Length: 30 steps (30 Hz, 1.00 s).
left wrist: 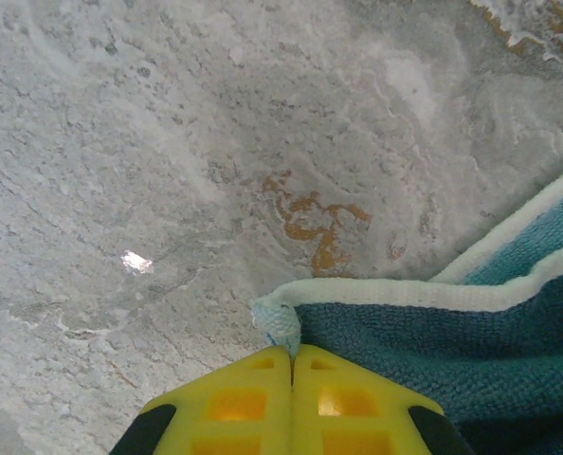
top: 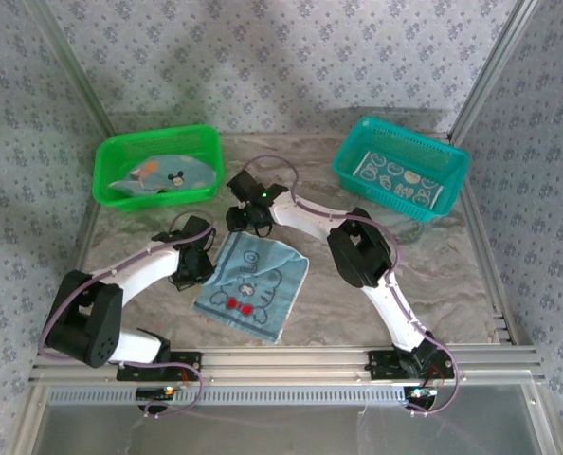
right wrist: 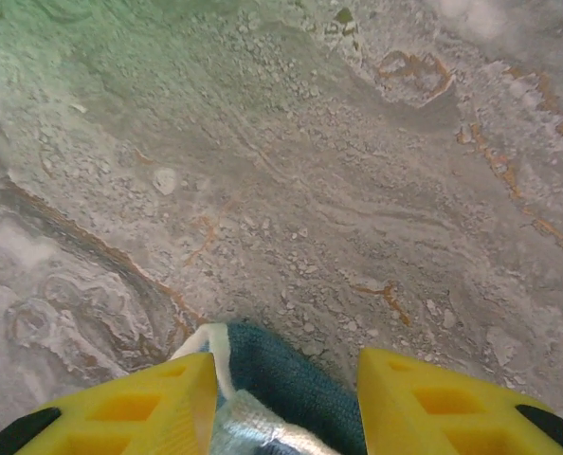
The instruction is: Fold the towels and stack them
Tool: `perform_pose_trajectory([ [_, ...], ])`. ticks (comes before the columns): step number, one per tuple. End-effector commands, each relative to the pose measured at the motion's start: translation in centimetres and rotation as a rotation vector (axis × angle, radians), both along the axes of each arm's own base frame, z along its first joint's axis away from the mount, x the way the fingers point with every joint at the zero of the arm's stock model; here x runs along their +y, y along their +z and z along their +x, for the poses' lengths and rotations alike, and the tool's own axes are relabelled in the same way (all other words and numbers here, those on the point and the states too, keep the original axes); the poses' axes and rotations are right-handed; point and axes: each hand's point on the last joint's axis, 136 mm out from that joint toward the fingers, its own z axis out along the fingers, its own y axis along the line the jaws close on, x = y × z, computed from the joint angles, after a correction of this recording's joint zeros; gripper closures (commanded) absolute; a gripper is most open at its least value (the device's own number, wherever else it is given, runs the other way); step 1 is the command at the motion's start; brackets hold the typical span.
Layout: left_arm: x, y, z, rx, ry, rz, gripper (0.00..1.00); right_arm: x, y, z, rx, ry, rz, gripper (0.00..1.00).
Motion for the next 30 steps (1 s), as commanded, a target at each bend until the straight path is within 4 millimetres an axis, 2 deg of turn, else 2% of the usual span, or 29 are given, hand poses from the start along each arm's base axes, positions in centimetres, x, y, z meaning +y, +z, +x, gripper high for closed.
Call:
perform_pose_trajectory([
  [1,-0.4,0.1,-0.1,0.01,-0.017,-0.01,1.0,0.3,-0.2,-0.2,0.027,0.027,-0.002,0.56],
  [6,-0.3,0.0,-0.1,0.011,-0.017,-0.006,1.0,1.0,-0.5,-0.3,0.031,0.03,0.005,0.55],
  [11,-0.3,0.0,-0.2,0.014,-0.015,-0.006,1.0,1.2,-1.2,-1.1,0.058,0.044,-0.002,0.55],
  [16,-0.2,0.0,-0.2,0.013,-0.013,-0.003,1.0,0.8,-1.4,-1.3,0.061,0.041,-0.011,0.71],
  [18,-0.2,0.1,-0.2,0.011,-0.014,-0.004,1.0,0.6,-0.9,-1.2,0.048,0.037,-0.004,0.76],
  [23,-0.2,0.4,-0.2,0.004,-0.012,-0.004,1.0,0.3,0.9,-1.0,0.012,0.026,0.005,1.0],
  [30,-0.3,1.9,0.7,-0.039,-0.003,-0.012,1.0,-1.2,4.7,-0.7,-0.067,-0.018,0.035,1.0],
])
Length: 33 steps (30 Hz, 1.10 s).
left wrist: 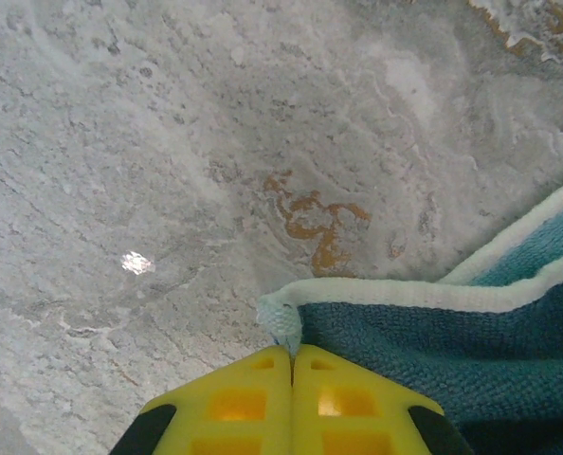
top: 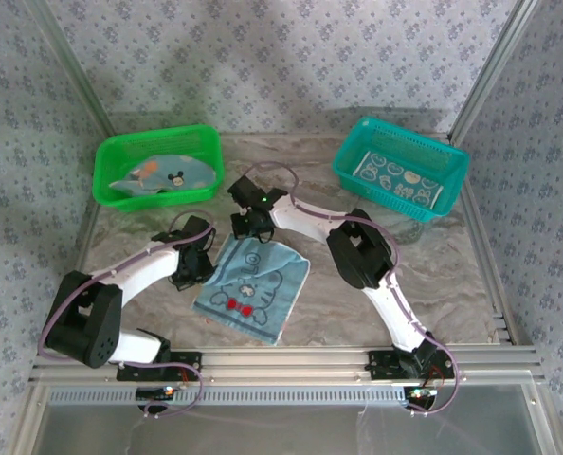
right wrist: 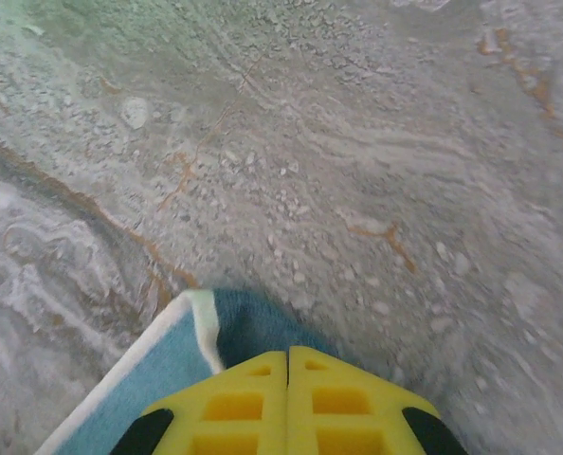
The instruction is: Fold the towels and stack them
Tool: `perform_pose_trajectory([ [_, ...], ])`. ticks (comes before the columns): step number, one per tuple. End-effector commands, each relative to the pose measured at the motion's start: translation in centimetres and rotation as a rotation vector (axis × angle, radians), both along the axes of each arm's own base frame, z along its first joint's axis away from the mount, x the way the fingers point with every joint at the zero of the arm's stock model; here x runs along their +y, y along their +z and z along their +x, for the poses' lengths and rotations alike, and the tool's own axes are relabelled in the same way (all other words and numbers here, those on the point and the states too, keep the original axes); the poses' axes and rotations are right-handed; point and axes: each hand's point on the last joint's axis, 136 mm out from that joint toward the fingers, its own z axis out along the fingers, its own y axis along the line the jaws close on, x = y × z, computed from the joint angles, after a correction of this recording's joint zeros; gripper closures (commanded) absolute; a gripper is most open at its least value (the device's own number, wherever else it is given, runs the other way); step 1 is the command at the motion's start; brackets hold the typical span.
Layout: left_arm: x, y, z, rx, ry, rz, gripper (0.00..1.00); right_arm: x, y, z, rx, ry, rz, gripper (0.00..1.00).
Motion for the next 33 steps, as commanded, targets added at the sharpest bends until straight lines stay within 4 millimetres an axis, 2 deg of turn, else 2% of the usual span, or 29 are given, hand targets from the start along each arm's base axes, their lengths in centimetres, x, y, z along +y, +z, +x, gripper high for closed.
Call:
perform_pose_trajectory([
  [1,-0.3,2.1,0.4,-0.028,-0.004,-0.009,1.0,-0.6,6.2,1.0,-0.117,-0.042,0.066,1.0],
  [6,-0.5,5.1,1.3,-0.087,0.011,-0.03,1.0,-2.3,9.7,1.0,-0.18,-0.08,0.094,1.0],
  [9,-0.9,7.9,2.2,-0.145,0.024,-0.054,1.0,-3.4,11.6,0.9,-0.216,-0.104,0.117,1.0],
  [12,-1.1,11.3,3.3,-0.225,0.048,-0.085,1.0,-4.9,14.2,1.0,-0.275,-0.142,0.155,1.0],
  [20,-2.2,22.2,6.2,-0.484,0.09,-0.144,1.0,-10.6,23.9,1.7,-0.534,-0.257,0.308,1.0],
  [24,-3.5,26.1,7.6,-0.58,0.066,-0.168,1.0,-13.8,27.6,2.1,-0.615,-0.294,0.332,1.0],
  [28,-5.5,28.3,9.8,-0.622,0.023,-0.17,1.0,-16.5,30.2,2.9,-0.689,-0.322,0.346,1.0],
  [33,-8.0,29.3,13.8,-0.645,-0.047,-0.135,1.0,-19.0,31.0,4.9,-0.719,-0.351,0.351,1.0],
])
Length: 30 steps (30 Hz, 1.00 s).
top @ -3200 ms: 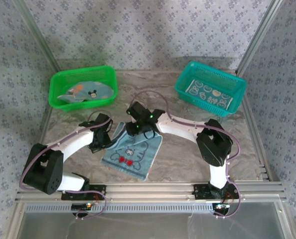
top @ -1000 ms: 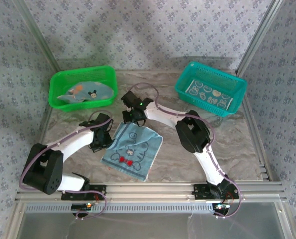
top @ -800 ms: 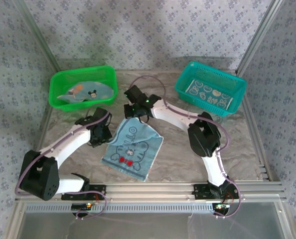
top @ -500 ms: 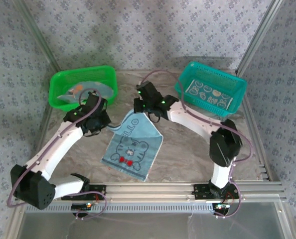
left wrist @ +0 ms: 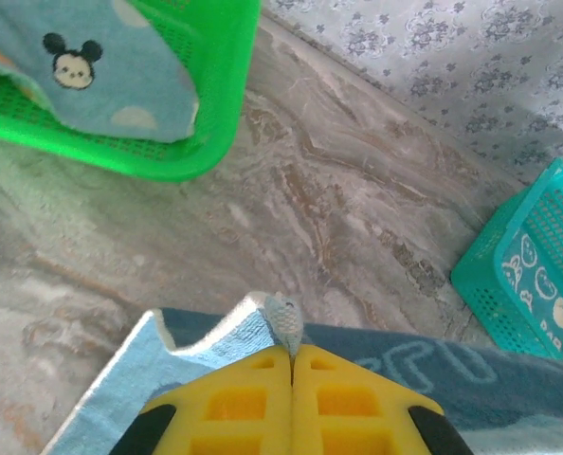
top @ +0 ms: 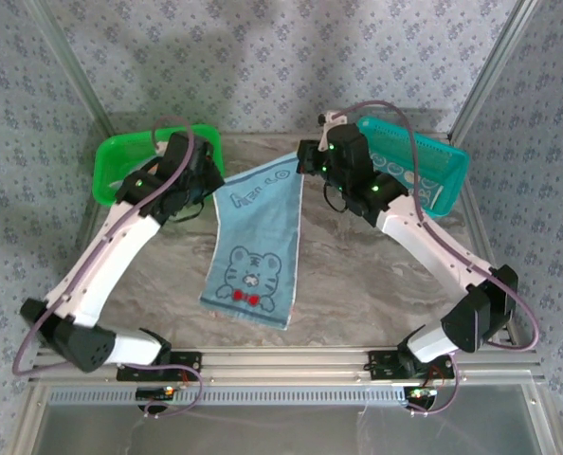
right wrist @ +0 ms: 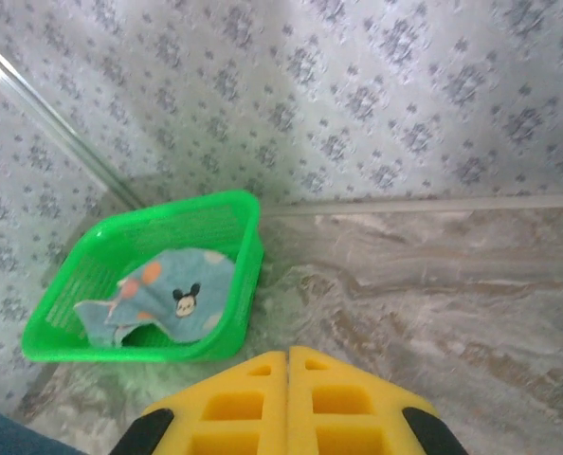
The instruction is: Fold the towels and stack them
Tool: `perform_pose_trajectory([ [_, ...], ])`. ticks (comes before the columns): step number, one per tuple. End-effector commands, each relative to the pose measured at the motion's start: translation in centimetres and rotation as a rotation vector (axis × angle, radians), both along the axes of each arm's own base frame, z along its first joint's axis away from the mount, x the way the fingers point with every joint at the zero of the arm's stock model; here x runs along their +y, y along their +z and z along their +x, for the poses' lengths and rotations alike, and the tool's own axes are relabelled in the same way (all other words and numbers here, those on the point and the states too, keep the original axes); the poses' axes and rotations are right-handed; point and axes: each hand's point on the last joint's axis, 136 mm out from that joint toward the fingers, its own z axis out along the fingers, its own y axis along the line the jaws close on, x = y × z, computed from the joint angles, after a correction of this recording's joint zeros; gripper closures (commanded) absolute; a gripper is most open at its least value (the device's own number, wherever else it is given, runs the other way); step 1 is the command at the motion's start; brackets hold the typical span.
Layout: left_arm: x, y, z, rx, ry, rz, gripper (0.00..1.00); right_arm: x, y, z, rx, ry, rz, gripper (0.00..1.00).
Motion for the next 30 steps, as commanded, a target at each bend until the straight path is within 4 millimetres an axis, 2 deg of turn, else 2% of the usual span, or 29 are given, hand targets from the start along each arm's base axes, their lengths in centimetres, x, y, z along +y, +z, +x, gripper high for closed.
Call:
perform_pose_trajectory([
  [1,-0.9,0.7,2.7,-0.033,-0.024,0.08,1.0,-1.7,0.2,1.7,-0.032,-0.02,-0.02,1.0],
  [5,-2.0,0.3,6.2,-0.032,-0.049,0.133,1.0,-3.3,-1.6,3.8,-0.004,-0.041,-0.03,1.0],
  [8,-2.7,-0.8,9.0,-0.011,-0.07,0.168,1.0,-4.3,-3.0,5.1,0.01,-0.042,-0.058,1.0],
  [9,-3.2,-0.1,10.0,-0.028,-0.084,0.17,1.0,-4.7,-3.4,5.6,0.013,-0.048,-0.06,1.0],
  [12,-4.1,-0.6,12.4,-0.029,-0.114,0.212,1.0,-5.9,-4.6,6.8,0.021,-0.062,-0.063,1.0],
  [16,-4.7,-2.4,14.5,0.014,-0.138,0.251,1.0,-6.1,-6.5,7.0,0.044,-0.049,-0.076,1.0],
  [19,-4.8,-3.5,14.7,0.048,-0.154,0.273,1.0,-5.8,-7.9,6.2,0.057,-0.029,-0.075,1.0],
  [23,-4.7,-5.4,13.7,0.087,-0.17,0.276,1.0,-5.3,-10.2,4.6,0.073,-0.021,-0.094,1.0],
  [26,-4.1,-6.4,12.4,0.098,-0.167,0.265,1.0,-4.8,-12.3,3.2,0.106,-0.016,-0.108,1.0],
  [30,-3.3,-8.8,9.5,0.139,-0.165,0.233,1.0,-3.7,-13.9,1.3,0.121,-0.001,-0.129,1.0],
])
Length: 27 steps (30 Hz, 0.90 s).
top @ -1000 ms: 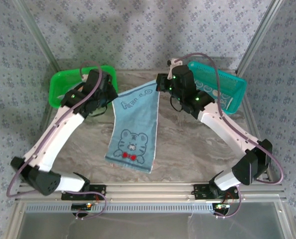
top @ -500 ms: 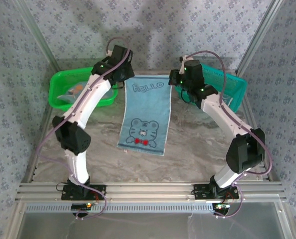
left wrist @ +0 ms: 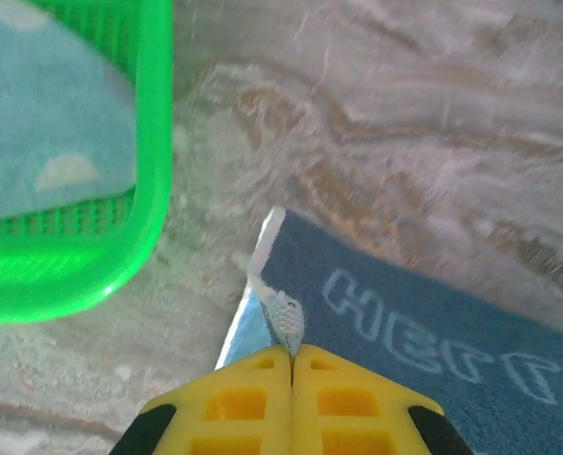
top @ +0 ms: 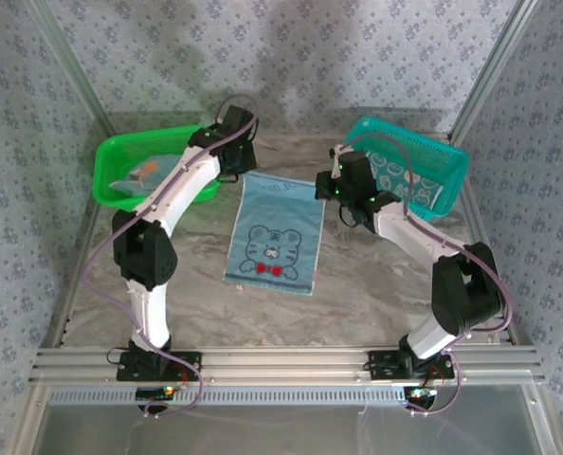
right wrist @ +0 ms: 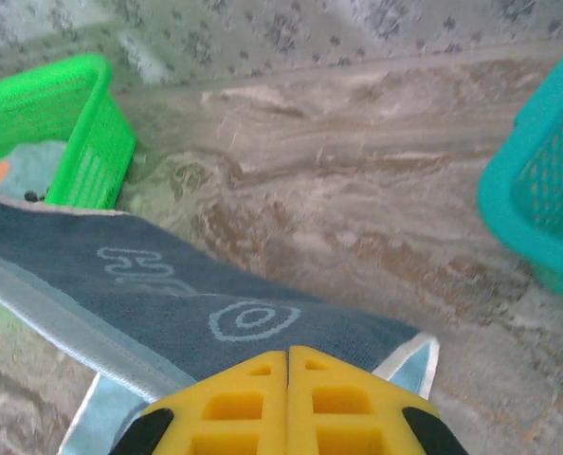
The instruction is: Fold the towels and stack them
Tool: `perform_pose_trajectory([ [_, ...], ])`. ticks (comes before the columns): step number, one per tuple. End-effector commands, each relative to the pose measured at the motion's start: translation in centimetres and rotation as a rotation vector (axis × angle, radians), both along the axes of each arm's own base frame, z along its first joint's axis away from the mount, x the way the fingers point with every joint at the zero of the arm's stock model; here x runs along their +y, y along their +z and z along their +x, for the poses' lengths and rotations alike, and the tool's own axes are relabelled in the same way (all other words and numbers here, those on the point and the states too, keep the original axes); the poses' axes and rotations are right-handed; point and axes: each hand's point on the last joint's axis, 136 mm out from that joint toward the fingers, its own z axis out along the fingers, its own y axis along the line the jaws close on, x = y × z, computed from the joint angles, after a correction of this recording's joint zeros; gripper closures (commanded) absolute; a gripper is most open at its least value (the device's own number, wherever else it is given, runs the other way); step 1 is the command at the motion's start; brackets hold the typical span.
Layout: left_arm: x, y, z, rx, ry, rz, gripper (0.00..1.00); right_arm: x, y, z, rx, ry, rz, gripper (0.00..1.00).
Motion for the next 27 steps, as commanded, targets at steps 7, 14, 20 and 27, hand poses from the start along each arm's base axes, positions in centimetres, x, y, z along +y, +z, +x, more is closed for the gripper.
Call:
perform_pose_trajectory([
  [7,2.3,-0.8,-6.1,-0.007,0.043,-0.075,1.0,1.7,0.2,-4.5,-0.044,0.018,-0.029,1.0],
  [14,2.9,-3.6,-10.6,0.035,0.055,-0.082,1.0,2.9,-1.7,-8.8,-0.024,0.048,-0.058,1.0],
  [20,3.7,-5.5,-13.8,0.072,0.057,-0.071,1.0,2.8,-3.1,-11.7,0.0,0.035,-0.078,1.0],
  [27,3.9,-6.8,-16.3,0.075,0.058,-0.087,1.0,2.7,-5.0,-14.8,0.006,0.021,-0.102,1.0],
])
